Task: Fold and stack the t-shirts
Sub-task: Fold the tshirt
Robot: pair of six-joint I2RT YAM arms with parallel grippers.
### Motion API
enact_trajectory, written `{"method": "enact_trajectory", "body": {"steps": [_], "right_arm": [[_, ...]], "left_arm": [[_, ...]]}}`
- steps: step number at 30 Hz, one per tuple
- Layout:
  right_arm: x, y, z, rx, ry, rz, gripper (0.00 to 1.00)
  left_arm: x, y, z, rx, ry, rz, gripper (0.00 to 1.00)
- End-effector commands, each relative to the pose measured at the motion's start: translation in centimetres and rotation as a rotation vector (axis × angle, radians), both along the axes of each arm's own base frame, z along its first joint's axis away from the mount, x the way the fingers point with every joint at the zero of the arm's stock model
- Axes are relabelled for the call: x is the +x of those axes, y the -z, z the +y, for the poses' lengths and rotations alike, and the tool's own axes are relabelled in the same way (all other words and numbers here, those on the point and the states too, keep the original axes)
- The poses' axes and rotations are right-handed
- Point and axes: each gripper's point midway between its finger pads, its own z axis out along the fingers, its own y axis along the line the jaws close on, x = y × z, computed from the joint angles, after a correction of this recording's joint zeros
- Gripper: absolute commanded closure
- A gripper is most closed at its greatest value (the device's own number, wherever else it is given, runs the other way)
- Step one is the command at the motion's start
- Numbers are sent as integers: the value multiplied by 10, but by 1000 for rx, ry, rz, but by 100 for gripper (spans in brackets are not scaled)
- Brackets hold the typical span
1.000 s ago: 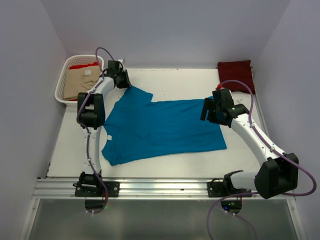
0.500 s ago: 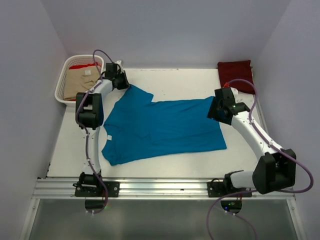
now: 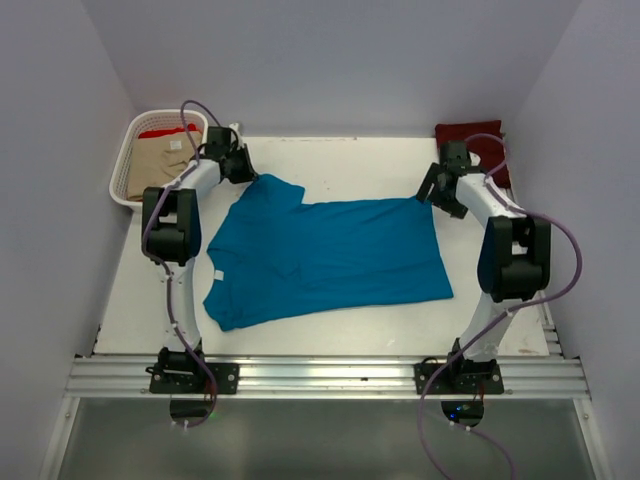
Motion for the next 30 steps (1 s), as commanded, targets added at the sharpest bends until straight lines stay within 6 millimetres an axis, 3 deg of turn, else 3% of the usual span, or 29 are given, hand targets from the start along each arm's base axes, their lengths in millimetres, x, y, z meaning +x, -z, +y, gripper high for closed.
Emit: {"method": "enact_trajectory", "body": {"steps": [1,6,14,21,23,24,30], "right_arm": [[45,-3,20,100,-107,-81,15],[67,24,29,153,-156,-66,25],[89,26,18,133,-131,-93,33],[96,24,8,102,-123,-87,32],[98,31,10,106,-125,-67,33],[97,35,-3,117,-97,-53,33],[90,50,-1,148,-86,-22,48]], "left_arm": [[3,-38,3,-30,-10,-60,100],[0,-36,2,-33,-2,-54,100],[1,-33,-1,-48,9,-49,100],[-1,-29,-2,-46,13,-40,100],[-1,-28,-2,-50,13,-37,100],[-1,-27,-2,-47,11,-36,100],[-2,-27,-1,-43,8,-31,100]]}}
